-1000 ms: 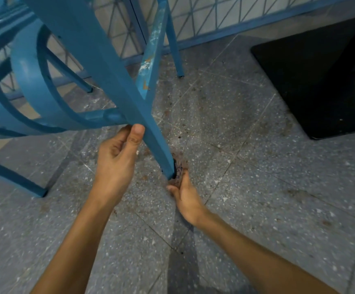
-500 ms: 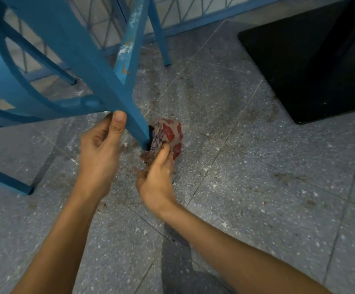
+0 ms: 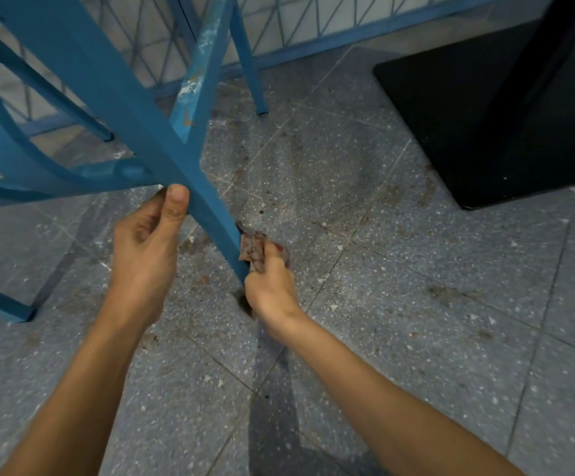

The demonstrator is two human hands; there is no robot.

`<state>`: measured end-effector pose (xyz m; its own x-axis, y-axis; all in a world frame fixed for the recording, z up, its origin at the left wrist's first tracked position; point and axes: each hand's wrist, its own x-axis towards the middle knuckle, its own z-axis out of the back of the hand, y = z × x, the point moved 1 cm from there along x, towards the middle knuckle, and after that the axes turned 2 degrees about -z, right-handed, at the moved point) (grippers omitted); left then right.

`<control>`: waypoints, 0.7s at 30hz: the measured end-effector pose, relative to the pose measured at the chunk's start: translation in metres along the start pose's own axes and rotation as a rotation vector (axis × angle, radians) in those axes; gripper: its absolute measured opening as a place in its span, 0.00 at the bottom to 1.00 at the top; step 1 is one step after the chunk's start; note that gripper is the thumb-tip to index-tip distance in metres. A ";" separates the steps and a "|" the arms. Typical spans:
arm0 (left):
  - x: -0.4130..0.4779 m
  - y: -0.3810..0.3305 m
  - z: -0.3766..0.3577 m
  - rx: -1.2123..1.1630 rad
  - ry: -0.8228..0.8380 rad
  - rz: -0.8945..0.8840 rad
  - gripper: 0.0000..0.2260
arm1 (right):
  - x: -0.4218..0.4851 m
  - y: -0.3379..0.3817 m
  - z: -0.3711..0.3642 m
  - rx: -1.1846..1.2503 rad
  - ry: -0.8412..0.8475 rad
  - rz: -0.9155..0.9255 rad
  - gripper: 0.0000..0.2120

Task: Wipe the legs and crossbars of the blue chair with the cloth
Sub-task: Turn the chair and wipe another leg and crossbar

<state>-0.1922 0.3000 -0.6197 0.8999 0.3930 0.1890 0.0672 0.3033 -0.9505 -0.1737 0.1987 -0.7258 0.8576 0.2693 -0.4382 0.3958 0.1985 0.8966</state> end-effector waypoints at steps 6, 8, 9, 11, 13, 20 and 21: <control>0.000 0.005 0.000 -0.024 -0.006 -0.001 0.11 | 0.007 -0.008 -0.001 -0.208 0.151 -0.018 0.37; 0.001 0.005 0.000 -0.030 -0.011 -0.001 0.11 | 0.004 -0.017 0.000 -0.243 0.164 -0.072 0.35; 0.001 0.005 0.000 -0.028 -0.014 0.001 0.11 | 0.003 -0.018 0.000 -0.243 0.152 -0.092 0.34; 0.003 0.005 0.000 -0.022 -0.016 0.005 0.11 | 0.000 -0.017 -0.001 -0.228 0.134 -0.111 0.31; 0.002 0.005 0.000 -0.012 -0.005 0.011 0.12 | -0.007 -0.013 -0.001 -0.198 0.122 -0.124 0.27; 0.001 0.003 0.002 -0.017 0.005 0.023 0.11 | -0.013 0.021 0.041 -0.230 0.197 -0.132 0.11; 0.001 0.003 0.001 -0.017 0.009 0.020 0.11 | -0.007 0.022 0.045 -0.230 0.194 -0.128 0.16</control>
<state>-0.1919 0.3022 -0.6224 0.9051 0.3908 0.1674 0.0560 0.2807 -0.9582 -0.1558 0.1585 -0.7006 0.7182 0.3983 -0.5705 0.3932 0.4441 0.8051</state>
